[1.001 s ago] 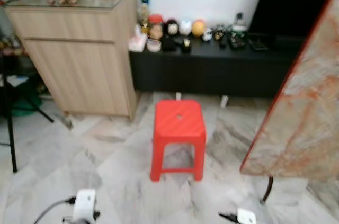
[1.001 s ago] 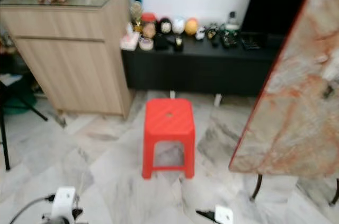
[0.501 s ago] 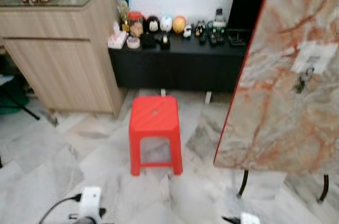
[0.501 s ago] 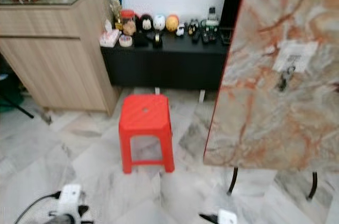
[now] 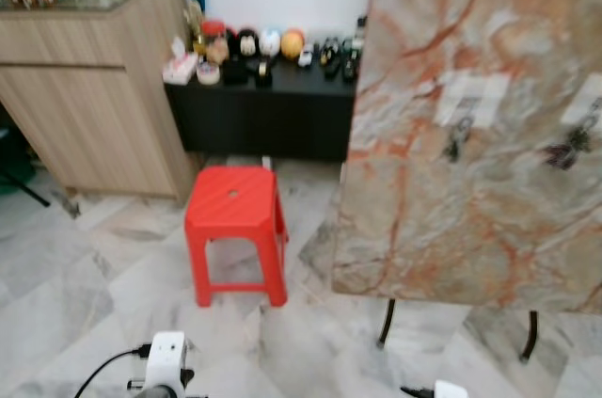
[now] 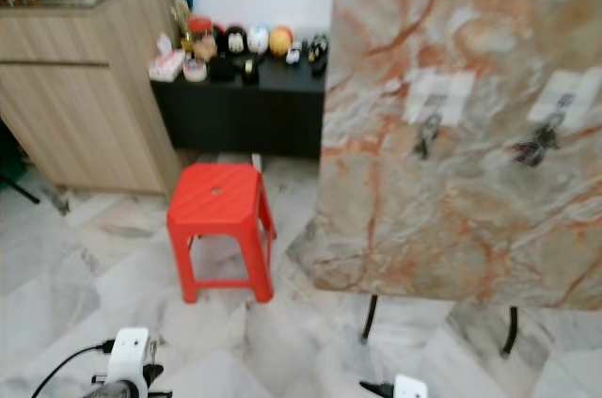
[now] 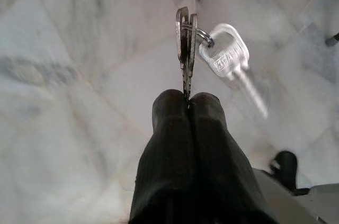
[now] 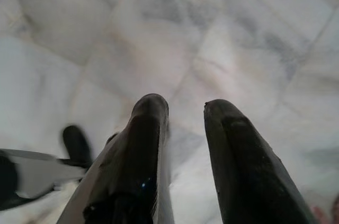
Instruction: Hang keys on a hook
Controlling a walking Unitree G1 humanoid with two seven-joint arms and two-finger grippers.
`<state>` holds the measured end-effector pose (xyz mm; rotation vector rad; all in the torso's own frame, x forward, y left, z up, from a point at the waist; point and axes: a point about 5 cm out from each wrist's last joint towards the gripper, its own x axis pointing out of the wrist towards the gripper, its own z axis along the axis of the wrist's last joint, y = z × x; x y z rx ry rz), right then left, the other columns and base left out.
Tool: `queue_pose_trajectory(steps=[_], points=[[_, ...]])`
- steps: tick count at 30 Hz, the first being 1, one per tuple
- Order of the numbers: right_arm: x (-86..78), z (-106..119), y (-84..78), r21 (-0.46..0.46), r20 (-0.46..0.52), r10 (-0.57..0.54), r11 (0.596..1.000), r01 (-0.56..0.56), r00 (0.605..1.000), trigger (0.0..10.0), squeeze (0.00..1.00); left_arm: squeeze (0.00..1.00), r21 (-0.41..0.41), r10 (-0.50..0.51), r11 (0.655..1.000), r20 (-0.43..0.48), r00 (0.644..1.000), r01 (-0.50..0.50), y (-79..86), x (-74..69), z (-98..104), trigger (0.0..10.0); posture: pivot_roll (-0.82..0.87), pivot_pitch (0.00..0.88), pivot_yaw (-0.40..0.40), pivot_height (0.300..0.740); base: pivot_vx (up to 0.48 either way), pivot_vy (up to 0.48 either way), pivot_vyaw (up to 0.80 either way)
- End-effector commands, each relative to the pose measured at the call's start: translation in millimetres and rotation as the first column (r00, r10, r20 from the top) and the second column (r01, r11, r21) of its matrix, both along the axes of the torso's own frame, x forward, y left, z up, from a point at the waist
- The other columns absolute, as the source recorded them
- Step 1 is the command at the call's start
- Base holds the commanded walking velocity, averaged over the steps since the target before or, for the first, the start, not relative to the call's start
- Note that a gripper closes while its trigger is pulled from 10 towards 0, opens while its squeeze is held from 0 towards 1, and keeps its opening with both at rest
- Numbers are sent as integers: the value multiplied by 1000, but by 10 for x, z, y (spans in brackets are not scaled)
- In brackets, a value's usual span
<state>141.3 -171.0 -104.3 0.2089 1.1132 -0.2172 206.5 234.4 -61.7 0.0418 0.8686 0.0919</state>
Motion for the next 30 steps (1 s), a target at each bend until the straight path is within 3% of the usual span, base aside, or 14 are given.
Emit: queue_pose_trajectory(steps=[1, 30], points=[[17, 3, 53, 8, 6, -2, 1000, 2, 1000, 10000, 0, 0, 10, 13, 1000, -18, 1000, -13, 53, -42, -13, 10000, 18, 0, -20, 740, 0, -424, 0], [16, 6, -13, -20, -1, -9, 1000, 9, 1000, 10000, 0, 0, 13, -10, 1000, -17, 1000, 11, -6, -45, -29, 10000, 4, 9, -37, 740, 0, -452, 0]])
